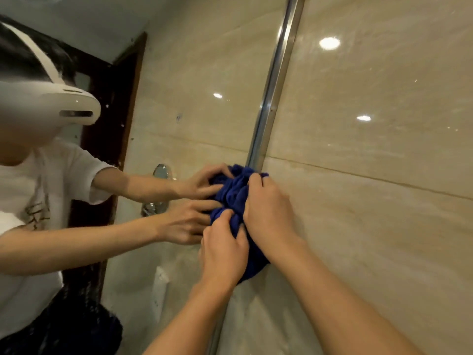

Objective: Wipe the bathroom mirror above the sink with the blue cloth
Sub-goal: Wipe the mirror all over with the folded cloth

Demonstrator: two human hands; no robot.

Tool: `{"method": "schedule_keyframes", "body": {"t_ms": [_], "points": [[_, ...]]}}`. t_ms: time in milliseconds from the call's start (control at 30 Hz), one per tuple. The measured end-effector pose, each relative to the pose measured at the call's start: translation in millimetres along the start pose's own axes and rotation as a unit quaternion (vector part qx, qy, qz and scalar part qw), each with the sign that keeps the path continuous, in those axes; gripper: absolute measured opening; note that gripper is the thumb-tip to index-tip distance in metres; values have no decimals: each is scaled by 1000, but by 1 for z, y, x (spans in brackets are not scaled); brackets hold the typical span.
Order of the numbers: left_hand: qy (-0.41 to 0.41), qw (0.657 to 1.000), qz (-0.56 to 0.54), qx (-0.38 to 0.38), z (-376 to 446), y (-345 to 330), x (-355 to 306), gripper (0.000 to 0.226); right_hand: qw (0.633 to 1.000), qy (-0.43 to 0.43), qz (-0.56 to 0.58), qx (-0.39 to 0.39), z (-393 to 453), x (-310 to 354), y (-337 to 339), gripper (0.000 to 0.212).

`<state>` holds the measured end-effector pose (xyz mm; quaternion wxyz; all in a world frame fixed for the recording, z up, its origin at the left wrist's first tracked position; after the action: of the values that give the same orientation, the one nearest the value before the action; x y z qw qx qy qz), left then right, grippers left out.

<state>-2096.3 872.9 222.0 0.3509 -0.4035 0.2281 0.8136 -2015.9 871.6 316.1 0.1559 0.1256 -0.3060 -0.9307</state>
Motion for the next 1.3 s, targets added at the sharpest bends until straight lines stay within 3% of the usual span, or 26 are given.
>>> {"method": "schedule_keyframes", "body": {"t_ms": [167,333,500,700,933,1067,1167,1300], "points": [[74,992,41,89,-35,11,37,32,987,-10,63,150,-45,4,-27,24],[-2,1000,-1,-2,2,30,-37,29,996,3,85,9,11,-6,37,26],[-32,999,19,4,40,22,-92,16,998,-24,-24,-45,63,-9,60,31],[-40,999,-1,11,15,6,-51,40,991,-23,-94,-91,42,-1,31,33],[-13,999,-35,-3,-10,-3,-9,34,992,0,-66,-107,7,2,3,29],[42,999,-18,20,-32,-6,21,45,991,1,-53,-121,-24,10,-23,24],[72,997,-13,38,-58,-7,55,46,996,-10,-32,-87,-56,14,-53,15],[121,988,48,84,-90,-8,106,38,999,-22,-39,-8,-109,20,-99,25]]}}
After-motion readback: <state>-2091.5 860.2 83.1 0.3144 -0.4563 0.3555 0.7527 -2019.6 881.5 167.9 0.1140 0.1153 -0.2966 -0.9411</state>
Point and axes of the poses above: each hand's wrist, its own z-axis towards the middle knuckle, its own y-axis out of the back of the hand, x = y × z, the point moved 7 cm from there along z, towards the middle knuckle, and after that the axes turned 7 degrees about -z, right-handed, at the moved point
